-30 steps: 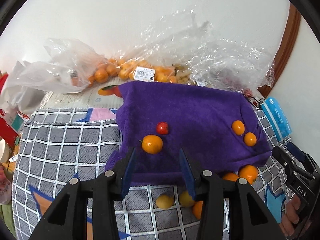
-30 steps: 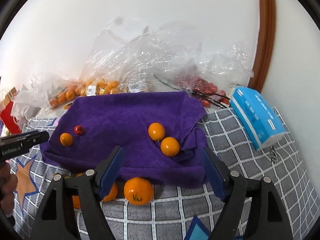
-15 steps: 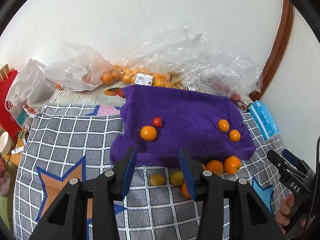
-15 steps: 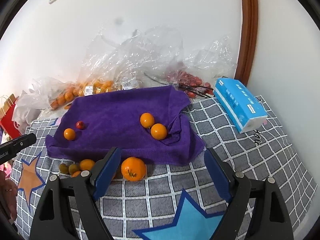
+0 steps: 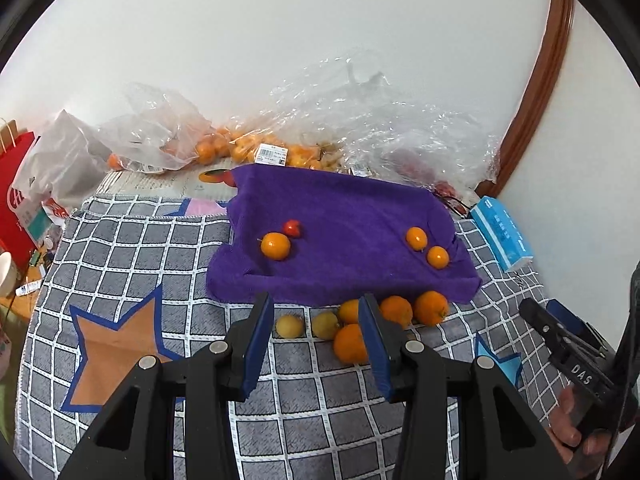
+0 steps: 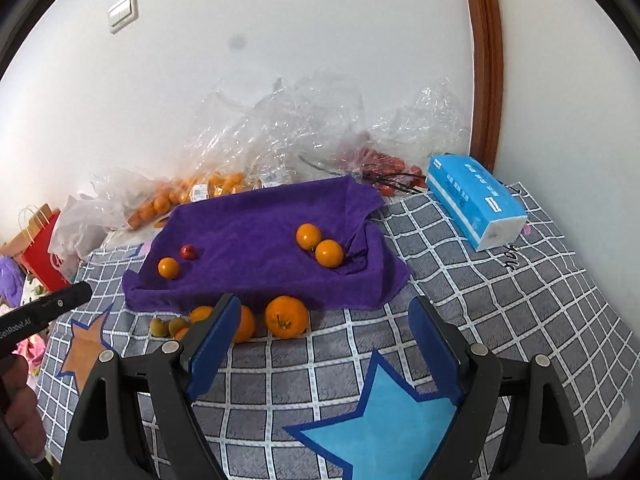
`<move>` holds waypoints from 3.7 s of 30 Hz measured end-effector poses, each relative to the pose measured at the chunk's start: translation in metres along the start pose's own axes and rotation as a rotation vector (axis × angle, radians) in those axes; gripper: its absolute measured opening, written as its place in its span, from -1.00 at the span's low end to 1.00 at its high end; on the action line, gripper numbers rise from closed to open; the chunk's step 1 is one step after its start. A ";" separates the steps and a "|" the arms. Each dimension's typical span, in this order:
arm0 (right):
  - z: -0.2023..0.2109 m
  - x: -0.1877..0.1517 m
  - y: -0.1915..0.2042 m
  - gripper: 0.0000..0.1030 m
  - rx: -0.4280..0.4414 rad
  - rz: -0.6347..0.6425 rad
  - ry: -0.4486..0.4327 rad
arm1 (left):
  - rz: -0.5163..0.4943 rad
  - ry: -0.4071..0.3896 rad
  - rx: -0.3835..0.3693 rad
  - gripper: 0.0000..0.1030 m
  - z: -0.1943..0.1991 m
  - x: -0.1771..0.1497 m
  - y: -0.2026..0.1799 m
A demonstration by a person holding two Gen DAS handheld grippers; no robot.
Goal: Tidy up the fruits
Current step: 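Lift both tools away from the purple towel, then move the right tool to a large stemmed orange while the left tool approaches a yellow-green fruit, then grasp the large orange with the right tool while the left tool grasps the yellow-green fruit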
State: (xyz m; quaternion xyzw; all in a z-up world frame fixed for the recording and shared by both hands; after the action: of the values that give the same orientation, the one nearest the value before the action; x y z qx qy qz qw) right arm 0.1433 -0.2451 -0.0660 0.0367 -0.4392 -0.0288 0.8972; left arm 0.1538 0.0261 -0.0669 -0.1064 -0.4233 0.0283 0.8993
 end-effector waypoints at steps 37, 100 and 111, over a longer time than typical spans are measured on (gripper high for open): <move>-0.057 -0.023 0.015 0.41 0.056 0.057 0.110 | 0.074 0.045 0.096 -0.19 -0.043 -0.001 0.057; -0.068 -0.056 0.002 -0.16 0.072 0.064 0.152 | 0.024 0.234 0.010 -0.37 -0.110 -0.046 0.029; -0.066 -0.056 0.003 -0.16 0.073 0.074 0.151 | -0.015 0.215 0.018 -0.53 -0.110 -0.050 0.019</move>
State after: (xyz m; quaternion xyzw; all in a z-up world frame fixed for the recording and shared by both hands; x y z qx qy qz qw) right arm 0.1614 -0.2347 -0.1506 0.0550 -0.3722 0.0234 0.9262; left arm 0.2070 0.0196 -0.1767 -0.0973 -0.3249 0.0137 0.9406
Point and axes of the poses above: each gripper's, at about its wrist camera, not at the fingertips, and z roughly against the way its jaws point, y to its left, x to its top, the point moved 4 cm from there along -z, roughly the way its jaws point, and after that the axes turned 7 degrees about -y, right-handed, at the moved point
